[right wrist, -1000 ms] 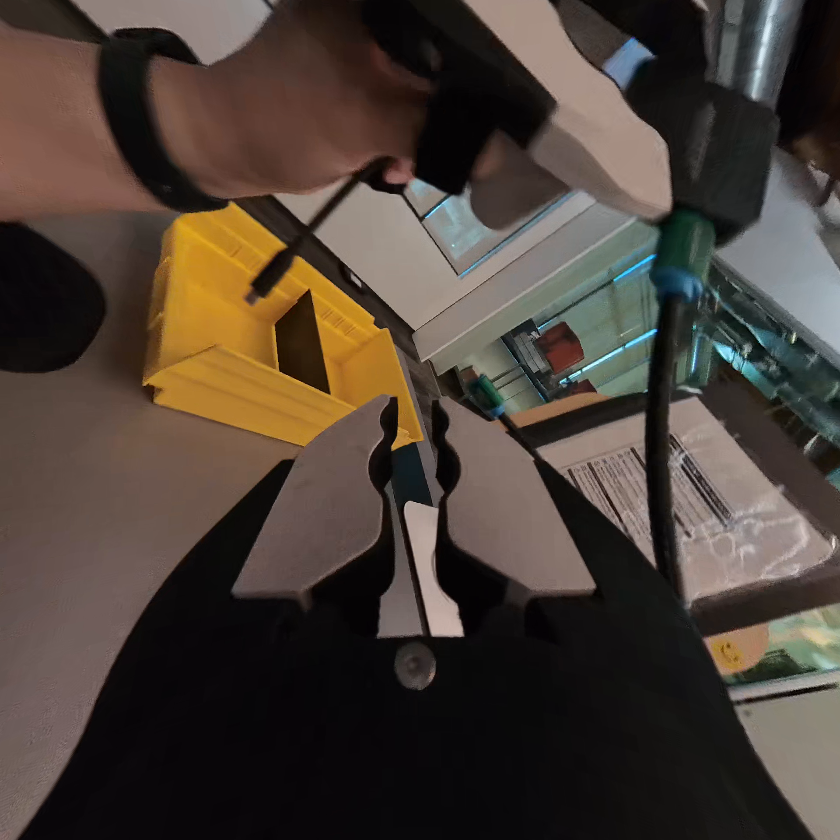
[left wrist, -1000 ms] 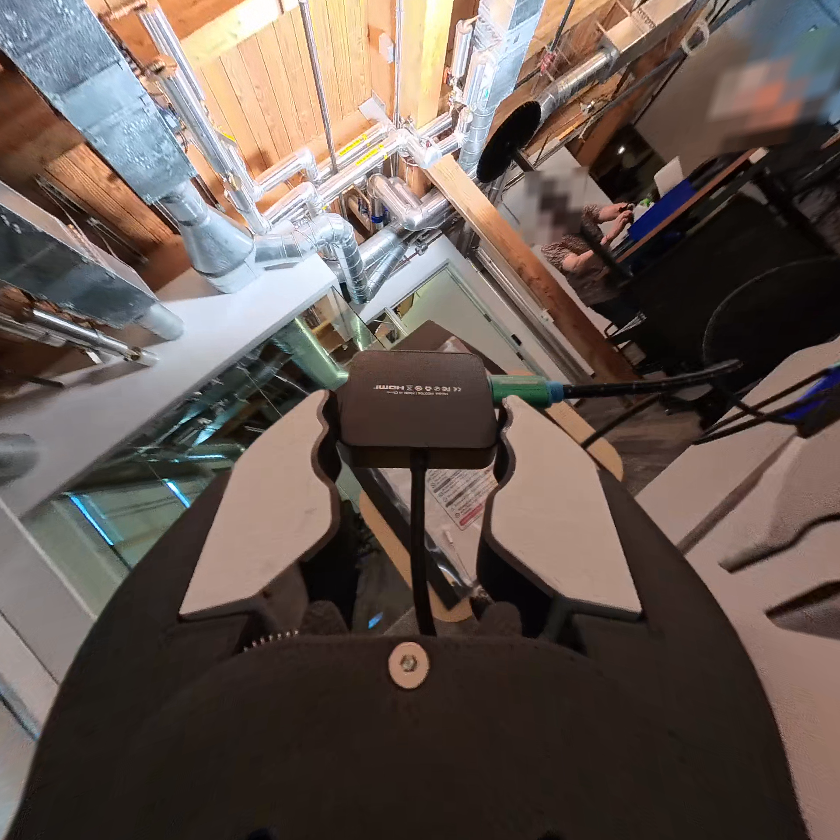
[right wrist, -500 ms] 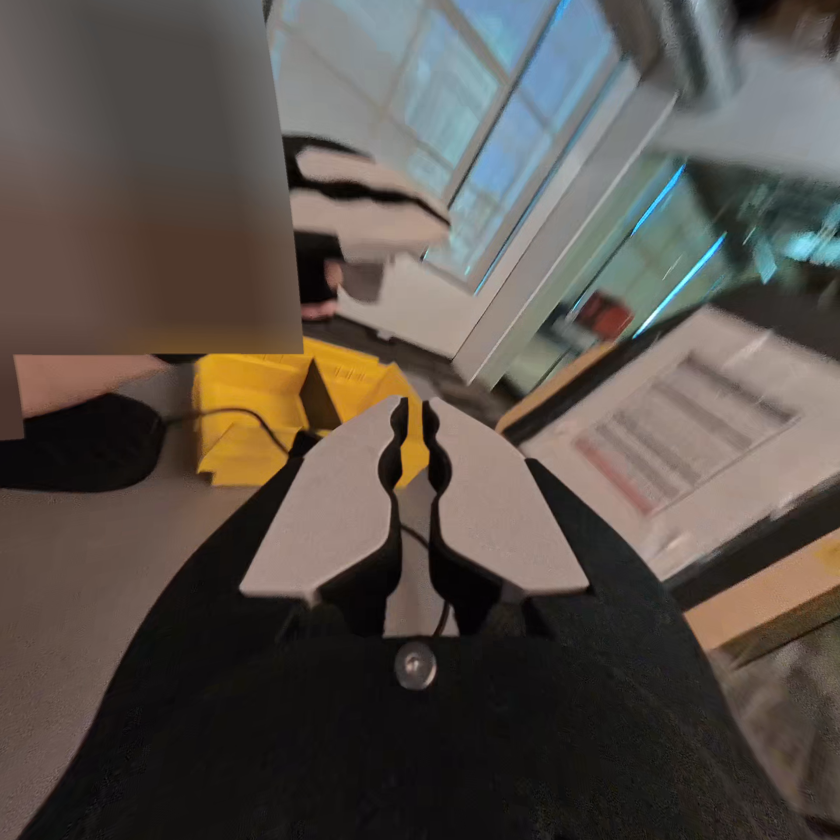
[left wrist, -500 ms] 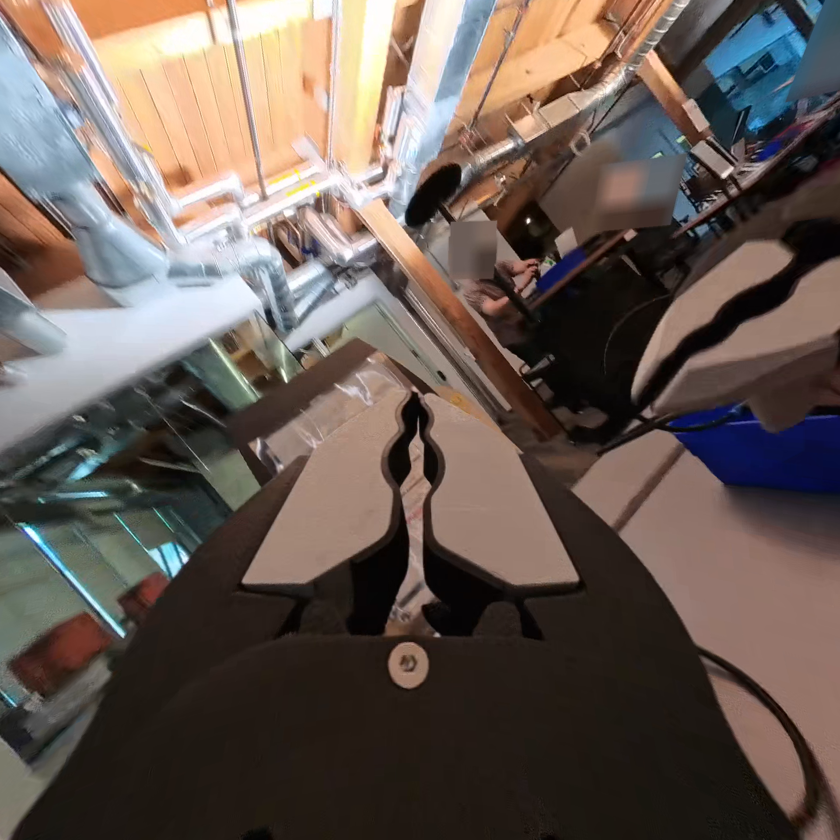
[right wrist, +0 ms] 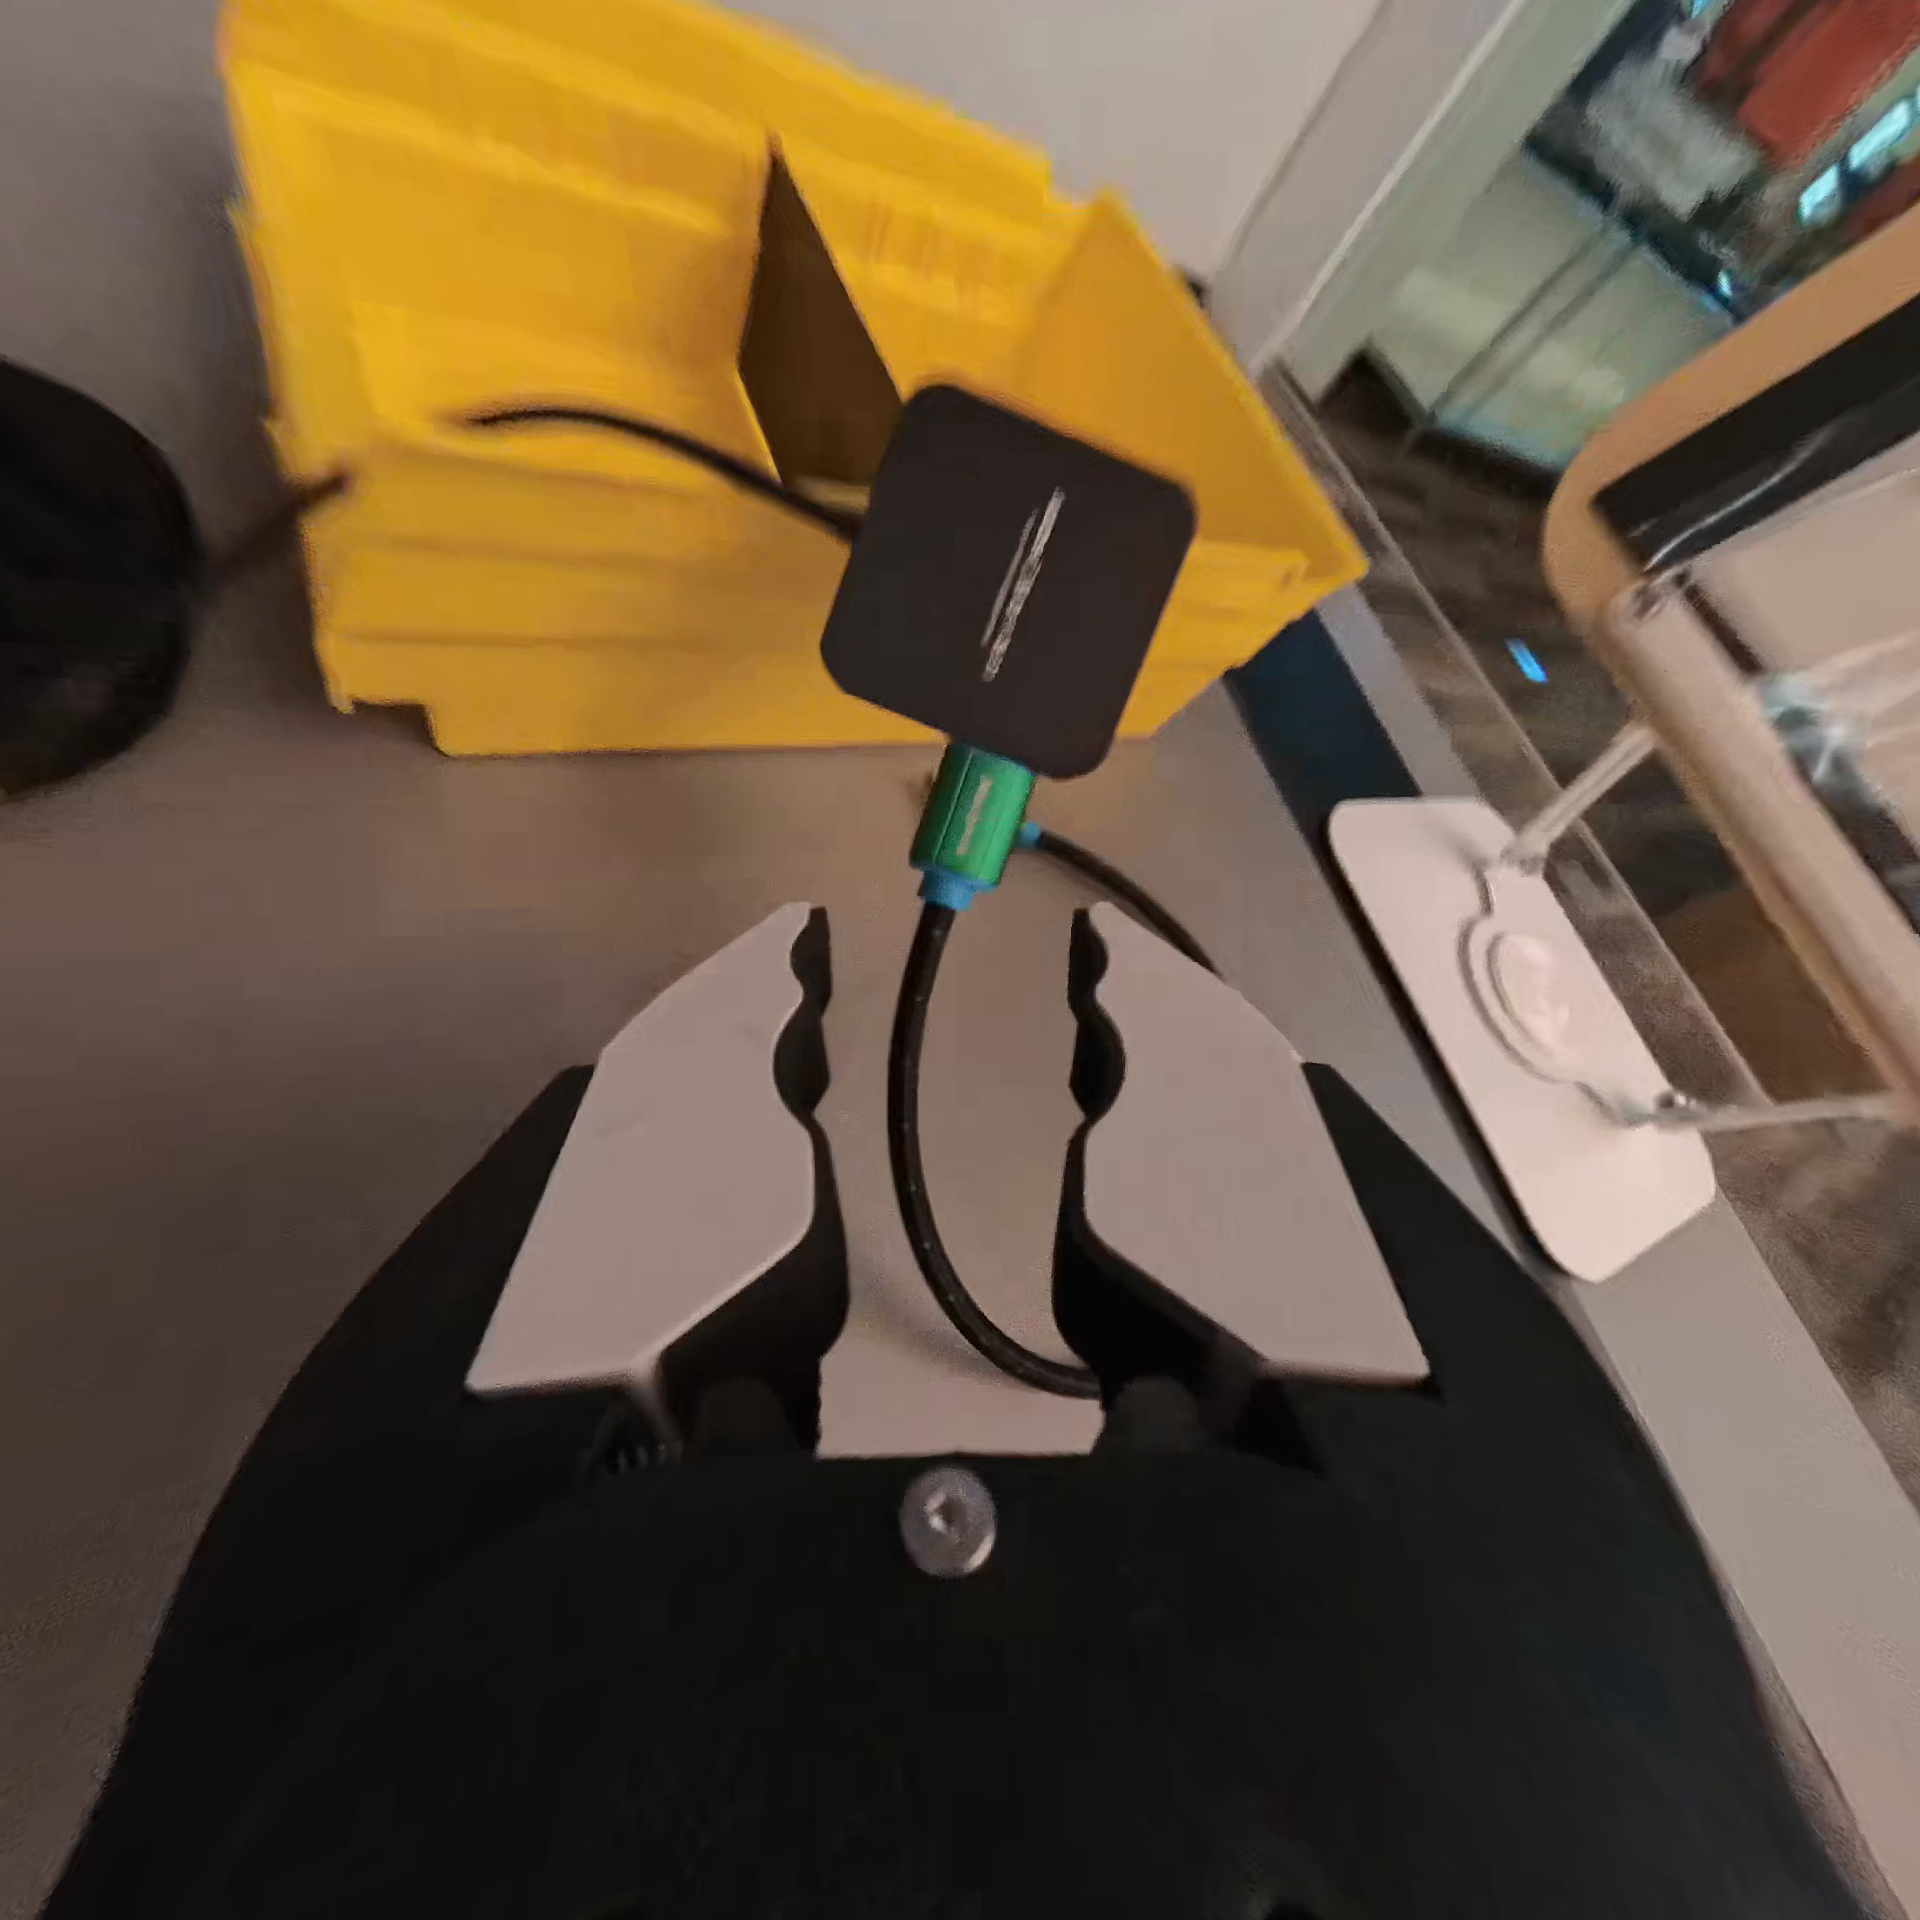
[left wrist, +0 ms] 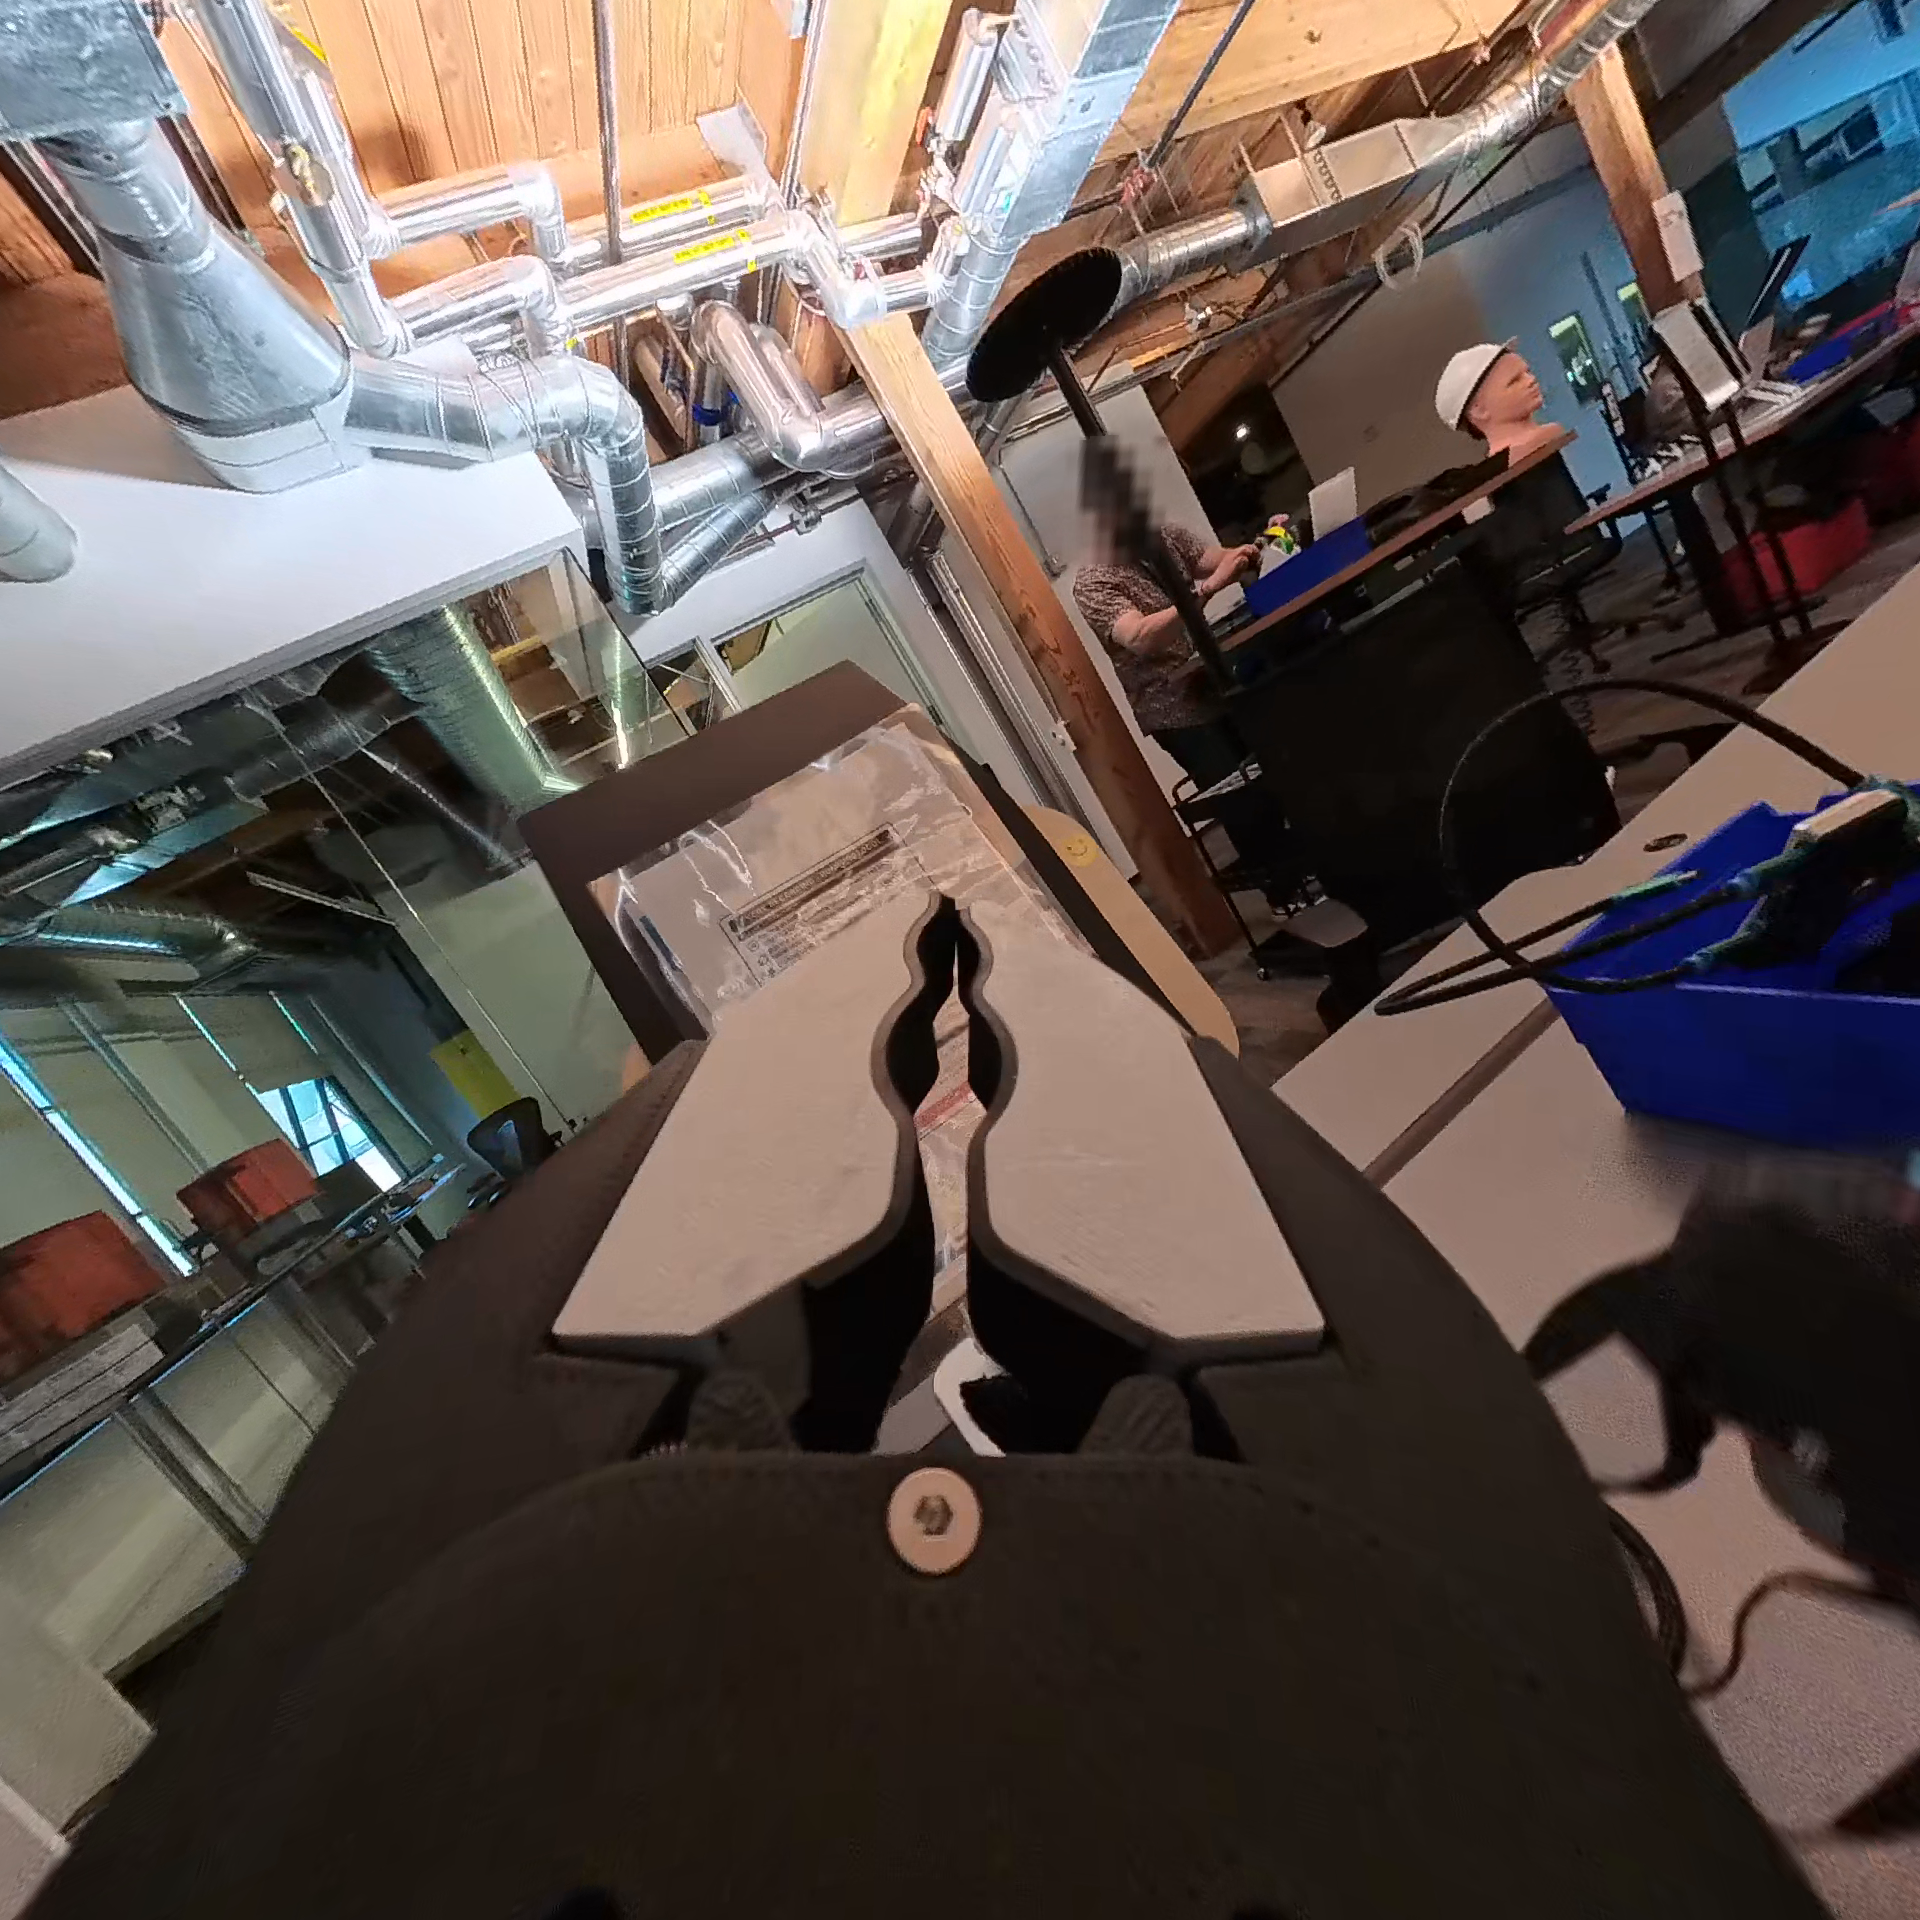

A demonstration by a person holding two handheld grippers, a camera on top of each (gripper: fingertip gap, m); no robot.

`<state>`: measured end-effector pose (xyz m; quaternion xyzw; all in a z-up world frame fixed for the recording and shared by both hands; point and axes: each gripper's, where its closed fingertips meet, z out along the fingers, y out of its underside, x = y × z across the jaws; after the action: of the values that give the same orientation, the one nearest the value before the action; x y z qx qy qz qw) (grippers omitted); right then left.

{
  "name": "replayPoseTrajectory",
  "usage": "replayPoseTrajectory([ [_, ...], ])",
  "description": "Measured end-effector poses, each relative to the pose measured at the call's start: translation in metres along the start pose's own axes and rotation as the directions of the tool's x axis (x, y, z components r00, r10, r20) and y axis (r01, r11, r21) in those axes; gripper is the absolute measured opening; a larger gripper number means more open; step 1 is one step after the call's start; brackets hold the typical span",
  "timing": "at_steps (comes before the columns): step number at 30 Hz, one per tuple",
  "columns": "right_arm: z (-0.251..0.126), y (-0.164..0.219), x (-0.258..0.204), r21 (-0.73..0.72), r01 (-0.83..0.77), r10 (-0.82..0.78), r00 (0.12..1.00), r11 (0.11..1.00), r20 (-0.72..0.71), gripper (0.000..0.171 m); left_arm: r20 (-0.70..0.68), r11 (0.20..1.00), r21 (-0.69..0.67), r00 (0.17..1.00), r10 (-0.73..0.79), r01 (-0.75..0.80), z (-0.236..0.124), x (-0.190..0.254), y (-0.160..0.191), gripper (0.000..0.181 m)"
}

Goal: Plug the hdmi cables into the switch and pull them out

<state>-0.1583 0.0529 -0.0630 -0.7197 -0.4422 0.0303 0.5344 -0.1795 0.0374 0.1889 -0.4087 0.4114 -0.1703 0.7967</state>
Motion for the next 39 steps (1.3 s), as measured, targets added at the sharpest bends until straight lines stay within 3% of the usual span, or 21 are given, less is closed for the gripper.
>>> replayPoseTrajectory([
  [3, 0.030, 0.023, -0.005, -0.131, 0.037, -0.046, 0.996, 0.991, -0.072, 0.044, 0.009, 1.000, 0.004, 1.000, -0.019, 0.018, -0.004, -0.005, -0.005, 0.000],
  [4, 0.035, 0.026, -0.006, -0.146, 0.036, -0.047, 0.996, 0.989, -0.071, 0.013, 0.010, 1.000, 0.003, 1.000, -0.022, 0.022, -0.005, -0.006, -0.006, 0.000],
  [10, 0.006, -0.009, 0.017, 0.016, -0.136, 0.136, 0.989, 0.991, -0.057, 0.007, 0.034, 0.999, -0.017, 0.999, -0.034, 0.034, -0.011, -0.015, -0.010, 0.000],
  [18, -0.120, -0.071, 0.095, 0.237, -0.036, 0.113, 0.941, 0.971, -0.320, 0.007, 0.007, 0.976, 0.117, 0.982, -0.188, 0.186, -0.036, -0.027, -0.050, 0.000],
  [23, -0.247, -0.075, 0.155, 0.261, 0.009, 0.139, 0.827, 0.965, -0.544, 0.007, 0.007, 0.974, 0.123, 0.982, -0.191, 0.188, -0.041, -0.028, -0.054, 0.000],
  [27, -0.371, -0.041, 0.196, 0.404, -0.045, 0.335, 0.646, 0.914, -0.686, 0.007, -0.002, 0.972, 0.103, 0.977, -0.213, 0.212, -0.037, -0.026, -0.049, 0.000],
  [31, -0.462, 0.030, 0.223, 0.442, -0.094, 0.441, 0.389, 0.892, -0.809, 0.007, -0.022, 0.972, 0.073, 0.975, -0.221, 0.222, -0.030, -0.019, -0.042, 0.000],
  [33, -0.475, 0.068, 0.232, 0.443, -0.174, 0.476, 0.343, 0.879, -0.810, 0.007, -0.029, 0.975, 0.061, 0.977, -0.213, 0.214, -0.027, -0.014, -0.040, 0.000],
  [39, -0.453, 0.144, 0.247, 0.542, -0.395, 0.668, 0.367, 0.742, -0.647, 0.007, -0.052, 0.986, 0.004, 0.985, -0.165, 0.166, -0.017, 0.004, -0.031, 0.000],
])
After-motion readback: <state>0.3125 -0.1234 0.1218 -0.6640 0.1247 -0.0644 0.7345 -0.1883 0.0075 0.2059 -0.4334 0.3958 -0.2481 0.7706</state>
